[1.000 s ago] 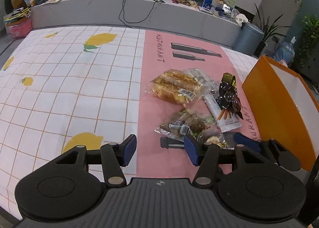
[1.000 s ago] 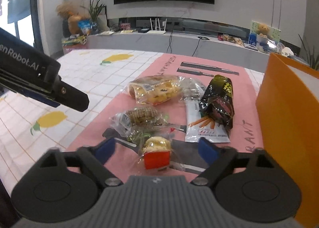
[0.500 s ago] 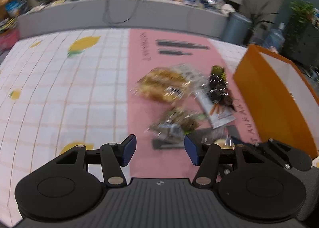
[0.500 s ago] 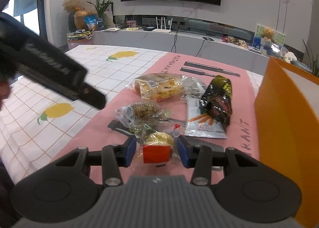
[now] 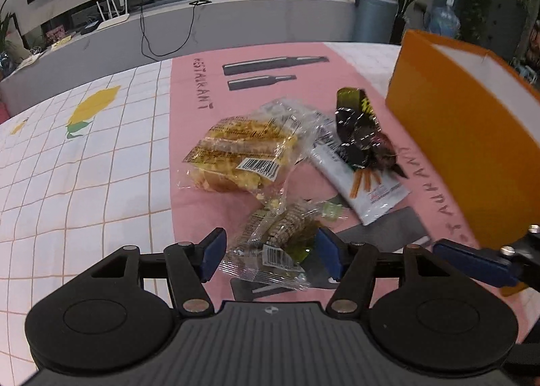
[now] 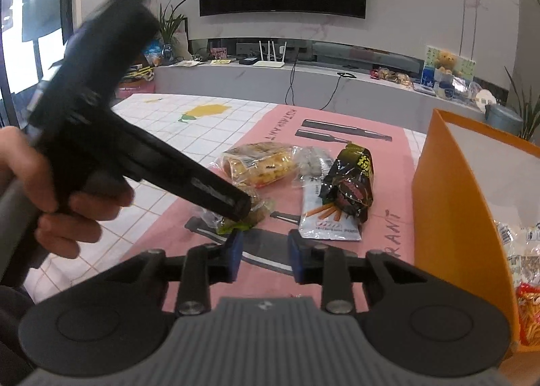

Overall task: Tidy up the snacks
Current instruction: 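Grasp the red-label cake pack with the right tool while the left tool reaches the clear brown snack pack, then close the left tool on the clear brown snack pack while the right tool holds the cake pack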

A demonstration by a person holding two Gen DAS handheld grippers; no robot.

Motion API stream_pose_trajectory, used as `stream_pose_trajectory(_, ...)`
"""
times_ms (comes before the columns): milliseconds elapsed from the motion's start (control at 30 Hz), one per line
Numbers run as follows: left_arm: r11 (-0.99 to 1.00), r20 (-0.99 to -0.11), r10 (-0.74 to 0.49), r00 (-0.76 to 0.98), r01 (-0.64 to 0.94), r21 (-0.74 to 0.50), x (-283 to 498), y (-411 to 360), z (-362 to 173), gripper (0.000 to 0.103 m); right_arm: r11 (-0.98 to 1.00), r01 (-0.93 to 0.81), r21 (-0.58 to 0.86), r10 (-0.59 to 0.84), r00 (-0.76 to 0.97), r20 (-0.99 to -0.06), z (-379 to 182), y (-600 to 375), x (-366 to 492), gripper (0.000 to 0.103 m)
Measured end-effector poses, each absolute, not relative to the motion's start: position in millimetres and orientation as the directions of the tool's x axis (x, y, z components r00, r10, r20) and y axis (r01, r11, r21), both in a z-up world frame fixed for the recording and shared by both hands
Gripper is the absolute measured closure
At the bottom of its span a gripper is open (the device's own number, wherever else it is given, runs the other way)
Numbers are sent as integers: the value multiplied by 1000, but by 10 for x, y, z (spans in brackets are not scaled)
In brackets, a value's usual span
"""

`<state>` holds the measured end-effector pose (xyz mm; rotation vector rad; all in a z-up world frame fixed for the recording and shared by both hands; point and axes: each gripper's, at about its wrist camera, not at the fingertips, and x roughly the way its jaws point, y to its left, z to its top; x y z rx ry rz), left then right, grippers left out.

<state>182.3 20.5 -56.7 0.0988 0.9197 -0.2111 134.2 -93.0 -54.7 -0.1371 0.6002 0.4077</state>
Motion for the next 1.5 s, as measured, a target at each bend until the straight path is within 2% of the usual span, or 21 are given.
stream_pose_trajectory(100, 977, -805, -133, 579, 213, -9, 1873, 216, -634, 31, 921, -388, -13, 297, 726, -620, -605, -943, 1387, 76)
stream_pose_trajectory(167, 977, -804, -139, 578, 213, -15, 1874, 216, -657, 31, 940, -338, 45, 288, 718, -634, -606, -1031, 1408, 67)
stream_pose_trajectory(233, 978, -798, -129, 588, 207, -6, 1849, 207, -660, 43, 934, -333, 130, 337, 699, -630, -561, -1129, 1396, 52)
stream_pose_trajectory(333, 978, -796, -132, 590, 210, -6, 1827, 197, -653, 50, 922, -350, 168, 374, 686, -624, -476, -1181, 1319, 38)
stream_pose_trajectory(433, 984, -794, -122, 596, 178, -17, 1808, 213, -649, 52, 919, -352, 178, 381, 678, -628, -435, -1185, 1227, 30)
stream_pose_trajectory(533, 986, -792, -111, 600, 165, -13, 1779, 209, -645, 49, 916, -361, 175, 383, 658, -649, -491, -1157, 1133, 28)
stream_pose_trajectory(700, 993, -794, -86, 601, 121, -17, 1773, 274, -673, 29, 937, -338, 86, 297, 645, -704, -726, -1073, 973, 28)
stream_pose_trajectory(767, 994, -789, -96, 607, 102, -43, 1784, 319, -684, 30, 939, -341, 38, 262, 639, -723, -819, -1017, 988, 32)
stream_pose_trajectory(800, 993, -789, -110, 605, 96, -65, 1790, 341, -687, 36, 938, -345, 39, 264, 635, -726, -844, -1022, 999, 35)
stream_pose_trajectory(867, 992, -789, -126, 602, 76, -100, 1800, 376, -688, 39, 933, -357, 41, 275, 634, -723, -876, -1011, 1025, 39)
stream_pose_trajectory(933, 993, -782, -116, 612, 63, -99, 1786, 377, -689, 42, 929, -369, 14, 266, 643, -718, -903, -1001, 1032, 55)
stream_pose_trajectory(1067, 994, -769, -96, 631, 104, -39, 1700, 294, -659, 52, 927, -375, 12, 271, 648, -711, -897, -1021, 1033, 57)
stream_pose_trajectory(1133, 992, -766, -105, 634, 117, -39, 1632, 271, -620, 66, 926, -376, 13, 273, 649, -710, -883, -1022, 1027, 58)
stream_pose_trajectory(1200, 991, -760, -108, 641, 130, -31, 1555, 235, -563, 70, 925, -379, 7, 274, 656, -703, -857, -1002, 1013, 58)
stream_pose_trajectory(1367, 991, -769, -104, 630, 132, -26, 1469, 182, -565, 71, 923, -385, 12, 289, 670, -684, -805, -992, 993, 58)
stream_pose_trajectory(1467, 993, -759, -118, 640, 91, -77, 1510, 238, -592, 63, 922, -388, 12, 292, 672, -680, -789, -995, 988, 58)
stream_pose_trajectory(1500, 993, -761, -120, 638, 86, -84, 1542, 254, -609, 53, 922, -387, 14, 293, 673, -679, -783, -997, 992, 58)
